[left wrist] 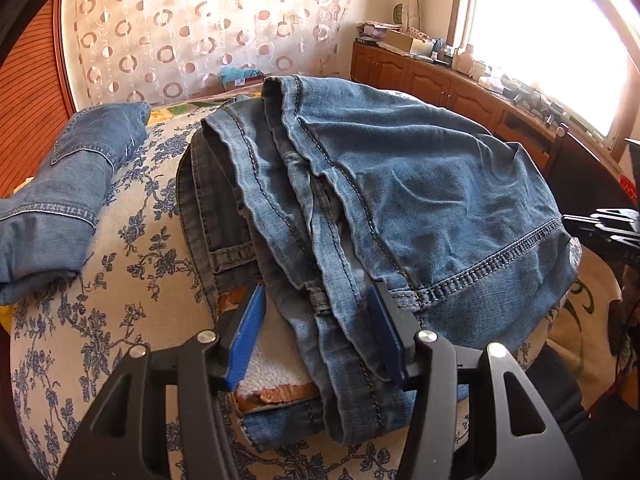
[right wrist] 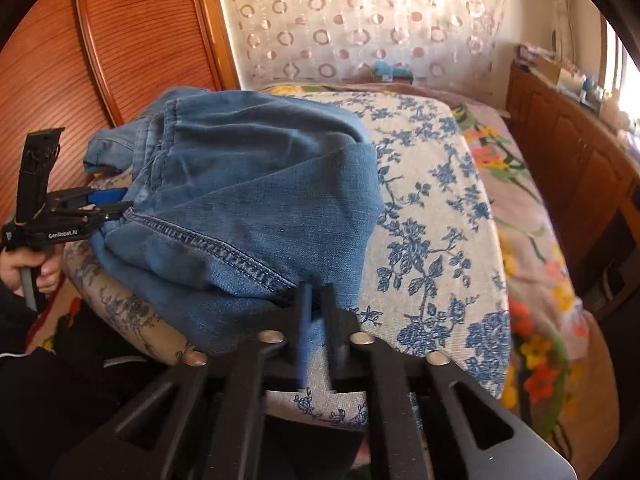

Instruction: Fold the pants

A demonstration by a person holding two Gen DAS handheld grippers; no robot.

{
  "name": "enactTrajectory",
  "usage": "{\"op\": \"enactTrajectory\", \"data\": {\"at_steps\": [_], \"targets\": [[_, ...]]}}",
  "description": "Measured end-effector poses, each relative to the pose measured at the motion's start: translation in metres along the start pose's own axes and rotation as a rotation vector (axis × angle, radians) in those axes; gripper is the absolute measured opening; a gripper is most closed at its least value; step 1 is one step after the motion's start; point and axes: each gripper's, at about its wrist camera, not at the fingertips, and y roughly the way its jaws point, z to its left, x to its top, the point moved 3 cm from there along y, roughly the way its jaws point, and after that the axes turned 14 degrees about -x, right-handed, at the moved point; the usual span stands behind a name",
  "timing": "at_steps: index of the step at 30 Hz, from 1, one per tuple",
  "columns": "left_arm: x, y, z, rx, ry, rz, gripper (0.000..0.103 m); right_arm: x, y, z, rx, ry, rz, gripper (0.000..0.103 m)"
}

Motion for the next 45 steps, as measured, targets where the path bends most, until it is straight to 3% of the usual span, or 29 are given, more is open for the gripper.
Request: {"op": "enactTrajectory", "data": {"at_steps": [4, 8, 11, 12, 23, 25, 27, 30, 37, 45], "targets": [[0.000, 0.001, -0.001, -0.003, -0.001, -0.004, 0.053, 0.000, -0.014, -0.001, 0.012, 0.008, -0.021, 0.000], [0.000, 0.001, 0.000, -0.003, 0.002, -0.009, 0.053, -0.002, -0.015, 0.000, -0.042, -0.028, -0.024, 0.001], [-0.001, 0.001, 0.000, -0.005, 0.000, -0.012, 0.054, -0.003, -0.010, 0.000, -0.064, -0.033, -0.018, 0.032], [-0.001, 0.001, 0.000, -0.005, 0.000, -0.012, 0.054, -0.004, -0.008, -0.001, -0.073, -0.035, -0.017, 0.037], [-0.001, 0.000, 0.000, -0.005, 0.003, -0.014, 0.054, -0.001, 0.007, 0.017, -0.150, -0.101, -0.034, 0.050], [-0.001, -0.001, 0.000, -0.004, 0.005, -0.014, 0.054, 0.004, 0.006, 0.015, -0.165, -0.062, -0.061, 0.050], [-0.001, -0.001, -0.001, -0.004, 0.005, -0.016, 0.054, 0.007, 0.001, 0.012, -0.155, -0.029, -0.075, 0.025], [0.000, -0.001, 0.000, 0.000, 0.006, -0.017, 0.055, 0.006, -0.008, 0.012, -0.155, -0.016, -0.086, 0.011], [0.001, 0.001, 0.002, 0.005, 0.005, -0.015, 0.055, -0.010, -0.033, 0.007, -0.111, 0.018, -0.065, 0.007], [0.002, 0.003, 0.006, 0.005, 0.000, -0.019, 0.056, -0.028, -0.023, 0.012, -0.096, -0.009, 0.021, 0.006]]}}
